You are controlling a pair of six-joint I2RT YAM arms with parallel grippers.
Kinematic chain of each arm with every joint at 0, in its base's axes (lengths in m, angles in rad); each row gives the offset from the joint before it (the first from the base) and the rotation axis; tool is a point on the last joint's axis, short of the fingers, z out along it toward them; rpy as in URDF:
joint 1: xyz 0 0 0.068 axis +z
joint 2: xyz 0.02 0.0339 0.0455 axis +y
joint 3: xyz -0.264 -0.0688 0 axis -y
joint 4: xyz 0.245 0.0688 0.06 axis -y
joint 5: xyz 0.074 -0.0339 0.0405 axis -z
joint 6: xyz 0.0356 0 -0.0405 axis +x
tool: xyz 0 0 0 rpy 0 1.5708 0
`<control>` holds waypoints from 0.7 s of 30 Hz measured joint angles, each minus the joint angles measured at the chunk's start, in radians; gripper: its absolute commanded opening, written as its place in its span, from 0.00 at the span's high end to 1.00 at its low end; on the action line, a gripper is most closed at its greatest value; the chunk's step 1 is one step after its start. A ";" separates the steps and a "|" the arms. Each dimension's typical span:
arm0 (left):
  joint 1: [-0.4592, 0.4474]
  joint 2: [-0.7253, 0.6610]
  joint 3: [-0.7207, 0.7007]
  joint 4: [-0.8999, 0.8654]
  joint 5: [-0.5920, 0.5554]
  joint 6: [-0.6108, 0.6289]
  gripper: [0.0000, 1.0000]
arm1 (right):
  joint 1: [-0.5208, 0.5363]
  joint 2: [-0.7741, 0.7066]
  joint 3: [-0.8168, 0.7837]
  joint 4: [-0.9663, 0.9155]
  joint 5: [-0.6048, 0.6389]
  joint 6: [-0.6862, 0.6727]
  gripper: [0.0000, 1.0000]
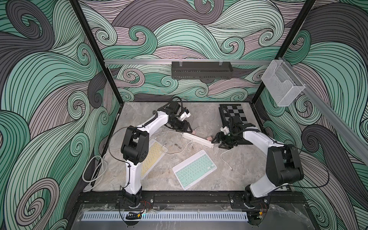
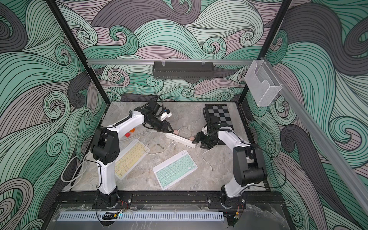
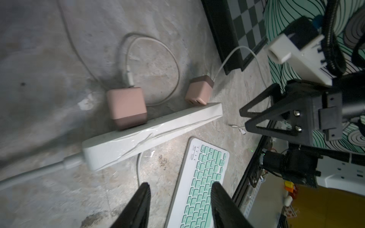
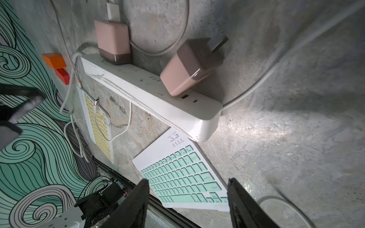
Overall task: Unplug the wireless keyboard
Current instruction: Place the power cord at the center of the board, then pick up the socket from the center of the board.
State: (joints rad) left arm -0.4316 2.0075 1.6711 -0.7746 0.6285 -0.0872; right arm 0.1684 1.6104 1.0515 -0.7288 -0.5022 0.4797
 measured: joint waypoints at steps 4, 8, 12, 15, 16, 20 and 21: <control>0.028 -0.003 0.000 -0.017 -0.073 -0.064 0.43 | 0.066 -0.016 0.026 0.028 -0.034 -0.020 0.37; 0.043 -0.002 0.010 -0.063 -0.132 -0.090 0.43 | 0.201 0.043 0.227 -0.018 0.050 -0.223 0.39; 0.065 -0.002 0.008 -0.075 -0.150 -0.109 0.42 | 0.306 0.167 0.437 -0.057 0.175 -0.547 0.38; 0.082 -0.001 0.008 -0.077 -0.141 -0.125 0.40 | 0.320 0.238 0.485 -0.090 0.256 -0.755 0.34; 0.084 0.000 0.008 -0.078 -0.134 -0.131 0.40 | 0.316 0.256 0.489 -0.100 0.277 -0.808 0.34; 0.095 0.013 0.008 -0.075 -0.110 -0.172 0.40 | 0.302 0.331 0.490 -0.138 0.350 -0.999 0.34; 0.095 0.016 0.008 -0.073 -0.107 -0.181 0.40 | 0.297 0.349 0.490 -0.143 0.362 -1.033 0.35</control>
State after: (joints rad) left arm -0.3370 2.0239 1.6791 -0.8474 0.5213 -0.2684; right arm 0.4656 1.9598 1.5417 -0.8719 -0.1402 -0.5533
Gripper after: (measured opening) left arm 0.602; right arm 0.662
